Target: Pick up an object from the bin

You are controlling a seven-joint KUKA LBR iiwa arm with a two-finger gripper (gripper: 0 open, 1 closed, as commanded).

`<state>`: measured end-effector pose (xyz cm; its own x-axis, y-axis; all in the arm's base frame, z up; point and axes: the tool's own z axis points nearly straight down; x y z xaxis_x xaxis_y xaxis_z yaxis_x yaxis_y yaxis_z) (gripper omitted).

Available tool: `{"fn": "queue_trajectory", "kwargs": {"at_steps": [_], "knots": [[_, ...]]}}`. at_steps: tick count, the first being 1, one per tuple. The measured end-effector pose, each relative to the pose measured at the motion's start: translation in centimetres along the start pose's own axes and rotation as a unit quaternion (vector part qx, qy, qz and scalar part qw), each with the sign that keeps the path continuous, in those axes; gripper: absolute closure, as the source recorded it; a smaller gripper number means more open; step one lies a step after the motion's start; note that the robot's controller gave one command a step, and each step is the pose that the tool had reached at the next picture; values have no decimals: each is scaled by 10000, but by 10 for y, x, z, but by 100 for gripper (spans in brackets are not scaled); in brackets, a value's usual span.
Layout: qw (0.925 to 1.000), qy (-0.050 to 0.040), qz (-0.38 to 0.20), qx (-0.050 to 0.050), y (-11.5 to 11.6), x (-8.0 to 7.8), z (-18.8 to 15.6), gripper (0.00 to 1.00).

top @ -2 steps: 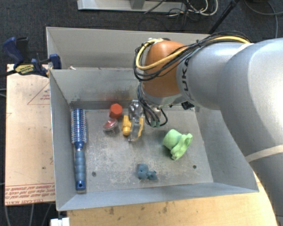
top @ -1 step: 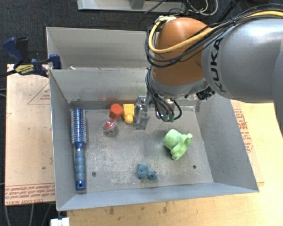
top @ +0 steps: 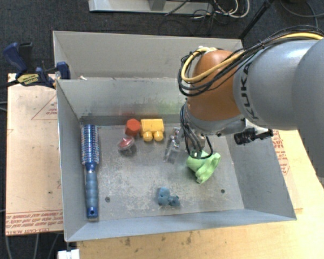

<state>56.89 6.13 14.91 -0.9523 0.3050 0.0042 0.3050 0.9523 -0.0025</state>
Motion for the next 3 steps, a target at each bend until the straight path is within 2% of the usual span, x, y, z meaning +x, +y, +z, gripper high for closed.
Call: {"fn": "queue_trajectory", "kwargs": {"at_steps": [1,2,3], "knots": [[9846,-84,-1746,-23,13,-58,-166,100],[9774,20,-2113,-7,14,-15,-84,100],[9940,2,-1098,-10,3,49,-37,100]]}}
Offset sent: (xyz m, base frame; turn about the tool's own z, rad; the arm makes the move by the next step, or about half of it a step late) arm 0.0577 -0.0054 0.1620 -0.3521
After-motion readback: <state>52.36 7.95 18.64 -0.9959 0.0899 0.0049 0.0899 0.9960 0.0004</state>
